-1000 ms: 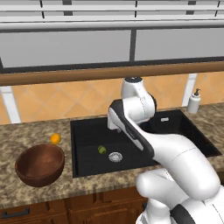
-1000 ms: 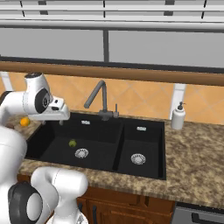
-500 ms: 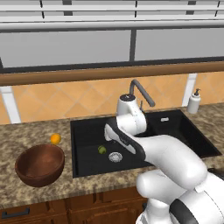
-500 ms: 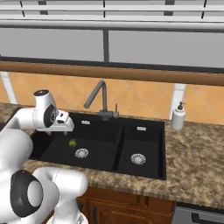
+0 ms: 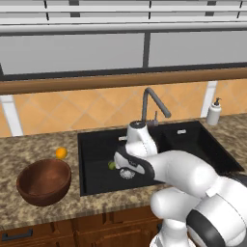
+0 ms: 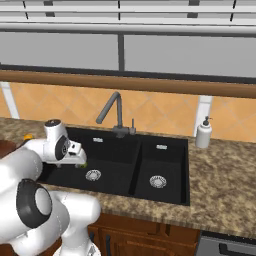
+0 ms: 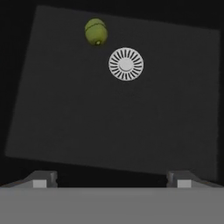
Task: Pick the lime from the sink and place it in the bowl. Then pick the bowl and place it in the microwave. Then close the microwave door and press the start button.
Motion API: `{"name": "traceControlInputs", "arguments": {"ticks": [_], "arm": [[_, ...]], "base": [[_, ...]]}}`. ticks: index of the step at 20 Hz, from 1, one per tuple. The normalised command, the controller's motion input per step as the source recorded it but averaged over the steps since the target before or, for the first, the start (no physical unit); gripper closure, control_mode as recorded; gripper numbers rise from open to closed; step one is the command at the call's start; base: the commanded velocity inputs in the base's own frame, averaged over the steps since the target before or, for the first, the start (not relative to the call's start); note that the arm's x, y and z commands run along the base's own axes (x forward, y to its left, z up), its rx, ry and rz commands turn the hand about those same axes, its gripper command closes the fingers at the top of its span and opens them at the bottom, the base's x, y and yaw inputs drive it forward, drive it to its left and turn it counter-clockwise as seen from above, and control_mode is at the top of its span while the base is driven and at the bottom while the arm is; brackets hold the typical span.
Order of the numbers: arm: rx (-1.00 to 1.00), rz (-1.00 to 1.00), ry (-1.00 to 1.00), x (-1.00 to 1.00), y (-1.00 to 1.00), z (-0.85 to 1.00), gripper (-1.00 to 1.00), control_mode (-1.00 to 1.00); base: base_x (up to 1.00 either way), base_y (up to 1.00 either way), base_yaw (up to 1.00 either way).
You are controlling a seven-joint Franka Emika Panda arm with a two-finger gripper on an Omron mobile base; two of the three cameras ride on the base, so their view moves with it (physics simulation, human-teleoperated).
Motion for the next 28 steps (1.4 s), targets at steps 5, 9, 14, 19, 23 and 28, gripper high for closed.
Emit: {"name": "traceControlInputs", "arguments": {"ticks": [5,9,14,19,23,28], "arm": [[0.0,0.0,0.01,0.43,0.06,-0.09,-1.0,-1.0],[-0.04,0.0,0.06,0.44,0.09,0.0,-1.0,-1.0],[-0.01,0.0,0.07,0.28,0.21,-0.09,-1.0,-1.0],[-0.01,0.0,0.05,0.23,0.16,-0.27,-1.0,-1.0],[-0.03,0.0,0.0,0.18,0.1,-0.31,-1.0,-1.0],[-0.03,0.0,0.0,0.08,0.03,-0.31,-1.0,-1.0]], "base": [[0.0,0.0,0.0],[0.0,0.0,0.0],[0.0,0.0,0.0],[0.0,0.0,0.0],[0.0,0.0,0.0],[0.0,0.0,0.0]]}}
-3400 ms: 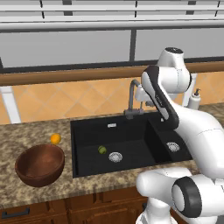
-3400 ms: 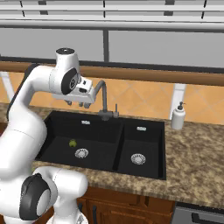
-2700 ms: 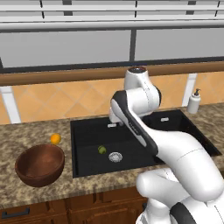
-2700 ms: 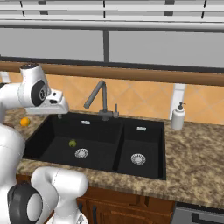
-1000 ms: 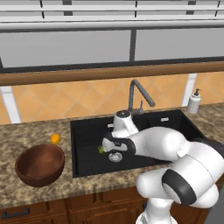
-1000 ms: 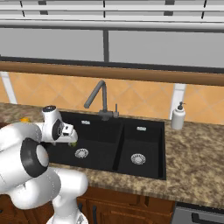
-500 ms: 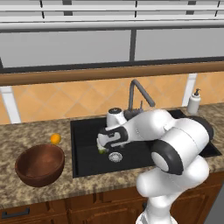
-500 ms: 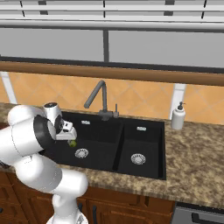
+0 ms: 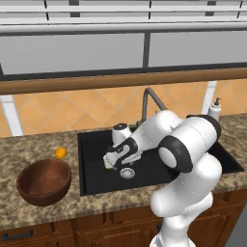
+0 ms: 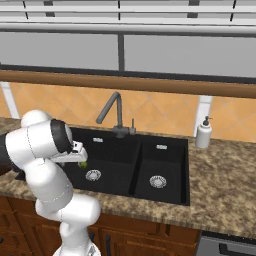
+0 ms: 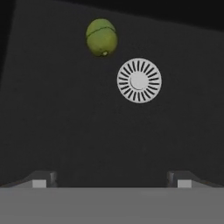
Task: Pick the lime from the sink and place it in the bowl. Then pick the bowl and place it in the microwave. Then close the microwave door and press the start button.
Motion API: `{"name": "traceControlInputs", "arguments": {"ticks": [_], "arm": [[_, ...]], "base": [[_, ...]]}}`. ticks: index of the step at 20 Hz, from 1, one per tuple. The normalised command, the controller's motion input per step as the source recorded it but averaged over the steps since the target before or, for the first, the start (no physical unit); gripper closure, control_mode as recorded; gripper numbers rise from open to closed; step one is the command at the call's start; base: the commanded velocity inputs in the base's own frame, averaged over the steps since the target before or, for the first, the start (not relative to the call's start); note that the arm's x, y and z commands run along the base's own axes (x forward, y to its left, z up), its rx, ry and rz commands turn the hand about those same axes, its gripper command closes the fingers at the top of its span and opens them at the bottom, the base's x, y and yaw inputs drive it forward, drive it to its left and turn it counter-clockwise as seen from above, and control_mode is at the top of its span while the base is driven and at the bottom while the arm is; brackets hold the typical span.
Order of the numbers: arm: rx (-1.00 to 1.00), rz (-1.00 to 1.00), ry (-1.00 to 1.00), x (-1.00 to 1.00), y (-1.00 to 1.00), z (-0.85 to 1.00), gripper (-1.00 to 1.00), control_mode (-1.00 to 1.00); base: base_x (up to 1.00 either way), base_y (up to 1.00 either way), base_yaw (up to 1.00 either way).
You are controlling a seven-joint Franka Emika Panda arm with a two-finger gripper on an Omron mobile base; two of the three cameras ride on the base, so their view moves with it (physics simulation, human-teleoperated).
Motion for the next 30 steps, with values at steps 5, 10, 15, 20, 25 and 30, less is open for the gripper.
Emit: {"name": "traceControlInputs", "arguments": {"ticks": [5,10,15,20,25,30], "arm": [[-0.01,0.0,-0.03,0.17,0.0,-0.22,-1.0,-1.0],[0.0,-0.01,0.0,0.52,0.04,-0.03,-1.0,-1.0],[0.0,-0.01,0.0,0.47,0.05,-0.02,-1.0,-1.0],[0.0,0.0,0.01,0.33,0.18,-0.22,-1.0,-1.0],[0.0,0.0,0.0,0.25,0.1,-0.38,-1.0,-1.0],[0.0,0.0,0.0,0.19,0.0,-0.45,-1.0,-1.0]], "base": [[0.0,0.0,0.0],[0.0,0.0,0.0],[0.0,0.0,0.0],[0.0,0.0,0.0],[0.0,0.0,0.0],[0.0,0.0,0.0]]}}
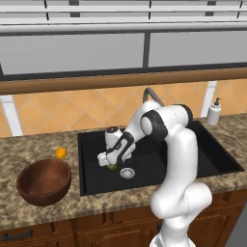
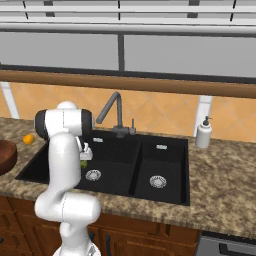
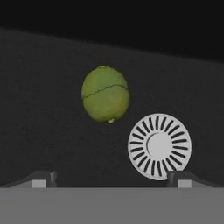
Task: Pick the lime from the sink and place it in the bowl. Then pick the bowl and place it in the microwave. Then close the microwave door and press the start button.
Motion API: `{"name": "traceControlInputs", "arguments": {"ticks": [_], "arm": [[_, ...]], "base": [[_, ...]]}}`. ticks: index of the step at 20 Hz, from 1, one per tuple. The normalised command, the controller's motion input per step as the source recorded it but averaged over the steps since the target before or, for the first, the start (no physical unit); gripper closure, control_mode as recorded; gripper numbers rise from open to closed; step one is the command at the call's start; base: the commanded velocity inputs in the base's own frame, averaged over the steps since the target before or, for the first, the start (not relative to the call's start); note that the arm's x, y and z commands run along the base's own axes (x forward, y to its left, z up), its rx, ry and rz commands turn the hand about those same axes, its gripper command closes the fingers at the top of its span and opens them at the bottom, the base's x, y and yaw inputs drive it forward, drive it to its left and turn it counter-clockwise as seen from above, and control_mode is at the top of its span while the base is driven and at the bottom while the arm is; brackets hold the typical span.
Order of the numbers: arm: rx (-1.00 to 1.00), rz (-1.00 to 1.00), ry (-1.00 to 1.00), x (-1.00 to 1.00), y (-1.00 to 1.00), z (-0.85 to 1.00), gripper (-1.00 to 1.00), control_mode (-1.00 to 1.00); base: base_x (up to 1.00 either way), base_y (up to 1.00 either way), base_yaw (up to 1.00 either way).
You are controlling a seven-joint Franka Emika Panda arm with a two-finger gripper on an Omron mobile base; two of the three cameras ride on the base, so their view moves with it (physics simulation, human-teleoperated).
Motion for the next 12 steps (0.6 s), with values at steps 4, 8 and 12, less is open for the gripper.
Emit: {"name": "traceControlInputs", "arguments": {"ticks": [4,8,12], "arm": [[0.0,-0.01,0.01,0.42,0.0,-0.17,-1.0,-1.0],[0.0,-0.01,0.04,0.5,0.03,-0.11,-1.0,-1.0],[0.0,-0.02,0.09,0.47,0.08,-0.2,-1.0,-1.0]], "base": [[0.0,0.0,0.0],[0.0,0.0,0.0],[0.0,0.0,0.0]]}}
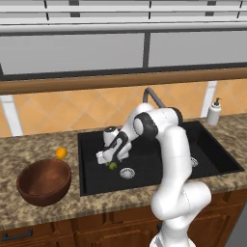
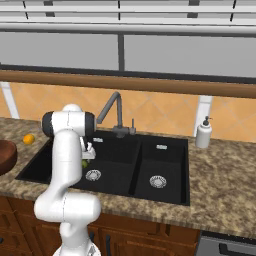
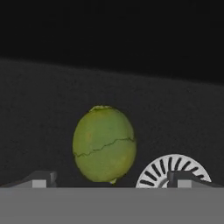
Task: Pick the lime from the sink and place it in the bowl. Then pick the bowl and place it in the microwave. Then close the microwave door and press the start button.
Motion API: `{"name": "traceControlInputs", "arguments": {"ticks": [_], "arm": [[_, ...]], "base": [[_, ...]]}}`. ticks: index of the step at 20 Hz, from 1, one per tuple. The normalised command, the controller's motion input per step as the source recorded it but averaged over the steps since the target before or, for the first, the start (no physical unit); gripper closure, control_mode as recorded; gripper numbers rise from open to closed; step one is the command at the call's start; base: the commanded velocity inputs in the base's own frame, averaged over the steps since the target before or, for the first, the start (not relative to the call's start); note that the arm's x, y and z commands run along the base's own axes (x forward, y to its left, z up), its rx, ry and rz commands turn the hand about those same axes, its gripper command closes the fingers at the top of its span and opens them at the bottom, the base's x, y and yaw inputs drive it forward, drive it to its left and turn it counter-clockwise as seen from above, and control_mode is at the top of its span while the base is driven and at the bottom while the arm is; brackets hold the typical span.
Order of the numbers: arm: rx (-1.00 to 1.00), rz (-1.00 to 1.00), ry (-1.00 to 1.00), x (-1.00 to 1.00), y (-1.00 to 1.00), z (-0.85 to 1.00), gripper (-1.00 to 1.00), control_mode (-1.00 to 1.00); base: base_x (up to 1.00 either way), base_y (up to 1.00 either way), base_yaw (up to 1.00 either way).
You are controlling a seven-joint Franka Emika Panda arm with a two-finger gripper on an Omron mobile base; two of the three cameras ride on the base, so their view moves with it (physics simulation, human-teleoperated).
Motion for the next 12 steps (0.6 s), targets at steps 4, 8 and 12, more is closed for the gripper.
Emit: {"name": "traceControlInputs", "arguments": {"ticks": [4,8,12], "arm": [[0.0,0.0,0.05,0.15,0.06,-0.33,-1.0,-1.0],[0.0,0.0,0.0,-0.07,0.0,-0.32,-1.0,-1.0],[0.0,0.0,0.0,-0.11,0.0,-0.34,-1.0,-1.0]], "base": [[0.0,0.0,0.0],[0.0,0.0,0.0],[0.0,0.0,0.0]]}}
